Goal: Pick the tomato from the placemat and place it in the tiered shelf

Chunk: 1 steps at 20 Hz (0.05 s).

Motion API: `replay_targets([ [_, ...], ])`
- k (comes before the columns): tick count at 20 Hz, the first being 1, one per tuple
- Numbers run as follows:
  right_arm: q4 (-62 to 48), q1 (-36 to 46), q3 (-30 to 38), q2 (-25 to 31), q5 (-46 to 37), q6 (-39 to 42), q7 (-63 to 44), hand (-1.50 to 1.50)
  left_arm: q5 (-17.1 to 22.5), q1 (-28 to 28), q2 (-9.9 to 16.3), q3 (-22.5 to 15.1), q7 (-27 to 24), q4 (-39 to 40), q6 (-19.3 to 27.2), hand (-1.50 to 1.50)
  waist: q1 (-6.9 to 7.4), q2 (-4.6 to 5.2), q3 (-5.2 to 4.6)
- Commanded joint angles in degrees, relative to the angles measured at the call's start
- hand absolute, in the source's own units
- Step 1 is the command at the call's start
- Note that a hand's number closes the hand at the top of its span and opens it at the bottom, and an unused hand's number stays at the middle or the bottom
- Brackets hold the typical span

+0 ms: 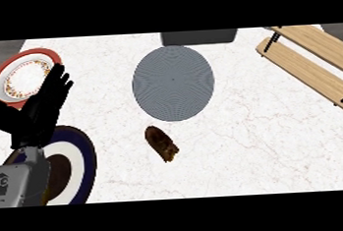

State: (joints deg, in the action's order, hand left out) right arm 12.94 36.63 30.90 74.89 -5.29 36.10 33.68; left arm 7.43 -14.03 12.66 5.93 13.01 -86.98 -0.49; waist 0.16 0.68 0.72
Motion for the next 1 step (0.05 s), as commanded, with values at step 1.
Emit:
replay_targets([
  [1,1.9,-3.9,-0.6,1.5,-0.4,9.3,10.8,-1.50,-0.7,0.1,-0.1,0.0,-0.1,-0.2,0.7,0.00,-0.51,-0.15,-0.02],
])
